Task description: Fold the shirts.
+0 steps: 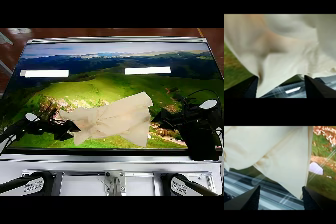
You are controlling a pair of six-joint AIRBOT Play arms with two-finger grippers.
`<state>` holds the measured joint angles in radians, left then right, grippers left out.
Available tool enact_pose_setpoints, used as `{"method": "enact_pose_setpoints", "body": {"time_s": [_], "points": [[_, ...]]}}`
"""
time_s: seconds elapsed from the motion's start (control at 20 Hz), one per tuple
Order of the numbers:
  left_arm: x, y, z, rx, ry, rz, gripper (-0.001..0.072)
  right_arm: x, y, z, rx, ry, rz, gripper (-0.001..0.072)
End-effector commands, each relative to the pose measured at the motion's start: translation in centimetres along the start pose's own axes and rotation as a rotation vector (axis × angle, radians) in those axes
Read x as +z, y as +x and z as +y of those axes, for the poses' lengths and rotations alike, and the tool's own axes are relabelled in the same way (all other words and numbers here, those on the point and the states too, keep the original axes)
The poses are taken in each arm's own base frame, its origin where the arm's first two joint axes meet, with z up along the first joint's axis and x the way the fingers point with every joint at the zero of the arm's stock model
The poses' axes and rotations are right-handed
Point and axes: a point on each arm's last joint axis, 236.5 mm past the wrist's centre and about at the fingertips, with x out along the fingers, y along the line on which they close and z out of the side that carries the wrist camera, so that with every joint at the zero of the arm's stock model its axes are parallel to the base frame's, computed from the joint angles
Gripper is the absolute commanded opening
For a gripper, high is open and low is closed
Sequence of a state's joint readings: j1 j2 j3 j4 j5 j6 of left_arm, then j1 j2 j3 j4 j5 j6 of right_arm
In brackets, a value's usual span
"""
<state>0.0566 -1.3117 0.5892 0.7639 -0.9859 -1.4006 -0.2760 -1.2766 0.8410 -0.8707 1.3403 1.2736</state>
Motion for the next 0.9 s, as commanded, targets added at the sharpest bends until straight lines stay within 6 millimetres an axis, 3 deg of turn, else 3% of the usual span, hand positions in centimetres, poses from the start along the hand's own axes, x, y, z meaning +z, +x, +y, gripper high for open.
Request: {"method": "enact_pose_setpoints", "body": {"time_s": [0.0, 0.05, 0.2, 0.5, 0.7, 0.85], "points": [[1.1, 1.4, -0.6, -0.003, -0.007, -0.038, 0.0490, 0.6, 0.1, -0.2, -0.005, 0.018, -0.027, 0.0641], [1.4, 1.3, -0.9, -0.012, -0.011, -0.046, 0.0288, 0.6, 0.2, -0.3, -0.005, 0.032, -0.029, 0.0641], [0.9, 0.8, -1.9, -0.031, 0.083, -0.016, 0.0043, -1.1, 1.3, -1.3, -0.012, 0.064, 0.015, 0.0641], [0.9, -2.7, -5.1, -0.084, 0.214, -0.085, 0.0043, -4.9, 4.9, -3.5, 0.003, 0.186, 0.072, 0.0642], [0.4, -5.0, -6.8, -0.115, 0.267, -0.122, 0.0043, -5.0, 6.3, -4.0, -0.006, 0.207, 0.037, 0.0642], [0.8, -7.5, -9.2, -0.143, 0.333, -0.192, 0.0043, -5.3, 8.8, -3.1, -0.070, 0.132, 0.032, 0.0642]]}}
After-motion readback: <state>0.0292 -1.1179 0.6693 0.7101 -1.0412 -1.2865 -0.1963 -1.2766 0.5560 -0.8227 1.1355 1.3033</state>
